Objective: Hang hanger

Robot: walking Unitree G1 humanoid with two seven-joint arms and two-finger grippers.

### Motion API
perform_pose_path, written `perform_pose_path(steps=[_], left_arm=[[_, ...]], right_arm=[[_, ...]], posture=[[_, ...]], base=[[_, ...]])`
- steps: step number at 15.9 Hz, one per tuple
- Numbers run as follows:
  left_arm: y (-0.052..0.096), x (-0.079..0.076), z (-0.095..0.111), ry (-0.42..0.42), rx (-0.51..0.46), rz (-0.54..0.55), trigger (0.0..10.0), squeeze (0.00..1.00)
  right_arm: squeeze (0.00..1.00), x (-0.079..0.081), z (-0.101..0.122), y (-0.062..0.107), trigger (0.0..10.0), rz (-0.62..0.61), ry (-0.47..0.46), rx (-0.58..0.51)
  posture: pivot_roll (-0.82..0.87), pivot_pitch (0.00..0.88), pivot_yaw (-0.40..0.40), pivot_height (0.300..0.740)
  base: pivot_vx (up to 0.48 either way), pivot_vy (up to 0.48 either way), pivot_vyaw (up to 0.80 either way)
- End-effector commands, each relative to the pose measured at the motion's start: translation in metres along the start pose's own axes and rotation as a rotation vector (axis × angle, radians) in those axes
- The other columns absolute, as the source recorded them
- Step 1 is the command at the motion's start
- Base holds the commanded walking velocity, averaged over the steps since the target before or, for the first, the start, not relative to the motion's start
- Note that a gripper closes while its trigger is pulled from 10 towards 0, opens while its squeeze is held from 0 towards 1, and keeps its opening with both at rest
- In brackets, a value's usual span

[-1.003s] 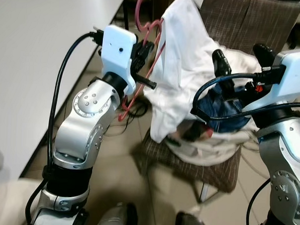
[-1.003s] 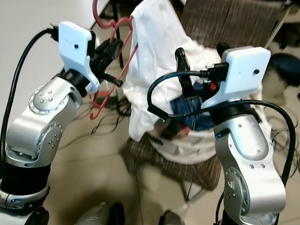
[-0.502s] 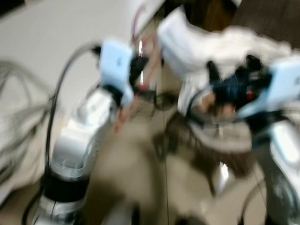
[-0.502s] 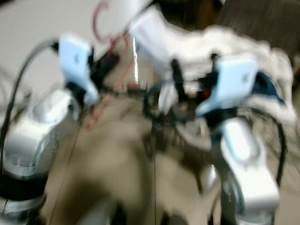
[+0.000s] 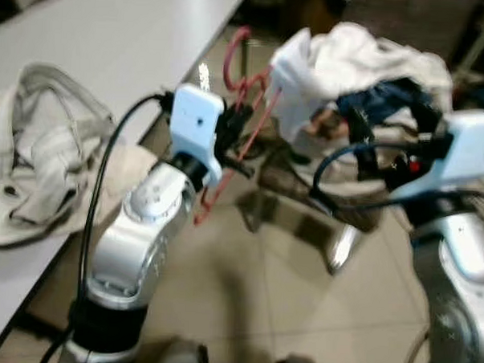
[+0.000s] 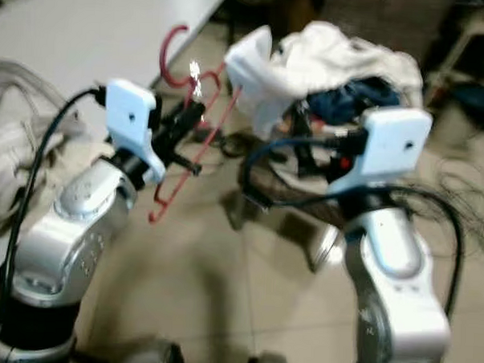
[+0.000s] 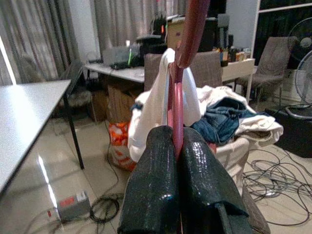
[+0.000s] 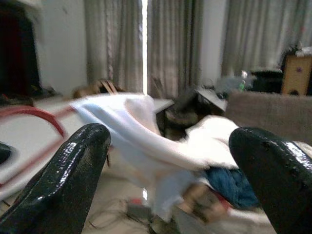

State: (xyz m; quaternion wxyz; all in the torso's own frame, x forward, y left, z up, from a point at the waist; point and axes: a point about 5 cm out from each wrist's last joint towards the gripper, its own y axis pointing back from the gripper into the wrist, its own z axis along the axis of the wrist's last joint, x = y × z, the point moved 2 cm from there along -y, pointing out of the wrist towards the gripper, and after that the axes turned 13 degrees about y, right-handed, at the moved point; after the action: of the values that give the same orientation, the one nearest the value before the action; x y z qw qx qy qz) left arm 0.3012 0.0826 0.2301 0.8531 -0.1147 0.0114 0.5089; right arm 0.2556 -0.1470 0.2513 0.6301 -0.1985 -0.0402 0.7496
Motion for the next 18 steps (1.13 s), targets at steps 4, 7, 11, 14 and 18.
perform_pose_path(steps=[4, 7, 11, 14, 18], left_arm=[[0.002, -0.005, 0.021, 0.012, -0.126, -0.018, 10.0, 0.0], [0.005, -0.002, 0.022, 0.0, -0.133, -0.005, 10.0, 0.0], [0.01, 0.006, 0.019, -0.005, -0.137, 0.046, 10.0, 0.0], [0.015, 0.026, 0.034, 0.007, -0.241, 0.141, 10.0, 0.0], [0.043, 0.059, 0.085, -0.081, -0.483, 0.254, 10.0, 0.0]], right_arm=[[0.0, -0.004, 0.011, 0.001, 10.0, -0.039, -0.019, -0.085], [0.0, 0.001, 0.014, 0.0, 10.0, -0.013, -0.021, -0.109], [0.0, 0.003, 0.015, 0.003, 10.0, 0.009, -0.016, -0.125], [0.0, 0.003, 0.021, 0.006, 10.0, -0.002, -0.056, -0.177], [0.0, -0.002, 0.018, 0.011, 10.0, -0.019, -0.06, -0.199]], posture=[[-0.15, 0.082, 0.024, 0.74], [-0.15, 0.08, 0.015, 0.74], [-0.15, 0.072, 0.015, 0.74], [-0.15, 0.062, 0.022, 0.74], [-0.13, 0.049, 0.015, 0.74]], base=[[0.0, -0.48, 0.0], [0.0, -0.48, 0.0], [0.0, -0.48, 0.0], [0.0, 0.0, 0.0], [0.0, 0.0, 0.0]])
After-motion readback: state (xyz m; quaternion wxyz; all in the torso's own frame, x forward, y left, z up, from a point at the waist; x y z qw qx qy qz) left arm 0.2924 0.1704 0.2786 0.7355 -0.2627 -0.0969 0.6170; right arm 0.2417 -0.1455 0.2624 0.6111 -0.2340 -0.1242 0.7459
